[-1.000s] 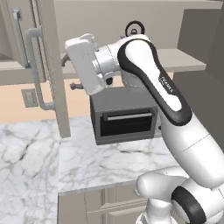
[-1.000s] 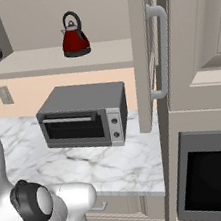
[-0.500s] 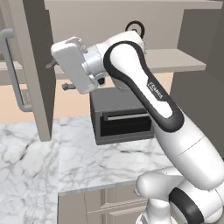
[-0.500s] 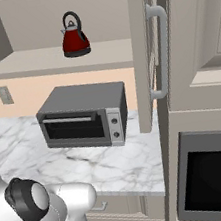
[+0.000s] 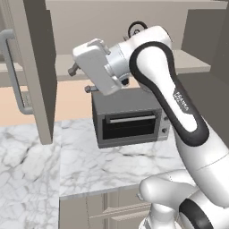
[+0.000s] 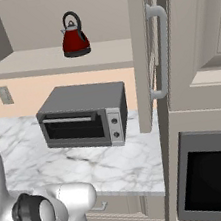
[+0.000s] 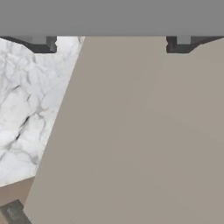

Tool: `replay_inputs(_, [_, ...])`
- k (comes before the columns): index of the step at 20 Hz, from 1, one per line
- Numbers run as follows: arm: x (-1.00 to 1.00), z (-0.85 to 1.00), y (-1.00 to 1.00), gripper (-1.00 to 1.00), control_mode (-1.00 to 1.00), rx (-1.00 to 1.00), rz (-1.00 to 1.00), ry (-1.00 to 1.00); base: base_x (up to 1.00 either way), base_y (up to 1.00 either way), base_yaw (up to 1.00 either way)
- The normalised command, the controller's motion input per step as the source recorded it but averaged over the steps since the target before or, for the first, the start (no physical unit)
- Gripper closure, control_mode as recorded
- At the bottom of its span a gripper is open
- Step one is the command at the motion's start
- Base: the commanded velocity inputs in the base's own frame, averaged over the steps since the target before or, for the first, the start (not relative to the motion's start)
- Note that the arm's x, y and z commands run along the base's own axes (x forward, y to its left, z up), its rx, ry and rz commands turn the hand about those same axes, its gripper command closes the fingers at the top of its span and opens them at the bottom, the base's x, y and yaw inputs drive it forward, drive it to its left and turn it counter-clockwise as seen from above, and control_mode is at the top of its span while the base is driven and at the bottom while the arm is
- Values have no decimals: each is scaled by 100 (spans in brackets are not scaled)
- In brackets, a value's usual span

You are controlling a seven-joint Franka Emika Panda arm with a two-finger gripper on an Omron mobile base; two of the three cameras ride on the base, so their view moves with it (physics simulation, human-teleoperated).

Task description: Open the cabinet, pick the kettle from the cabinet, and place it in the sink.

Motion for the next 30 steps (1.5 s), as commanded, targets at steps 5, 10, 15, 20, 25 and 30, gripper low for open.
replay_inputs(5, [-14, 0, -62, -100, -100, 0, -4, -4, 0, 0, 0])
replay_inputs(10, [-2, 2, -61, -100, -100, 0, -13, -1, 0, 0, 0])
replay_inputs(15, [0, 4, -55, -100, -100, -4, -13, -4, 0, 0, 0])
replay_inputs(20, [0, 4, -53, -100, -100, -9, -11, -12, 0, 0, 0])
replay_inputs(25, [0, 6, -51, -100, -100, -17, -5, -14, 0, 0, 0])
replay_inputs(30, [2, 9, -46, -100, -100, -19, -6, -10, 0, 0, 0])
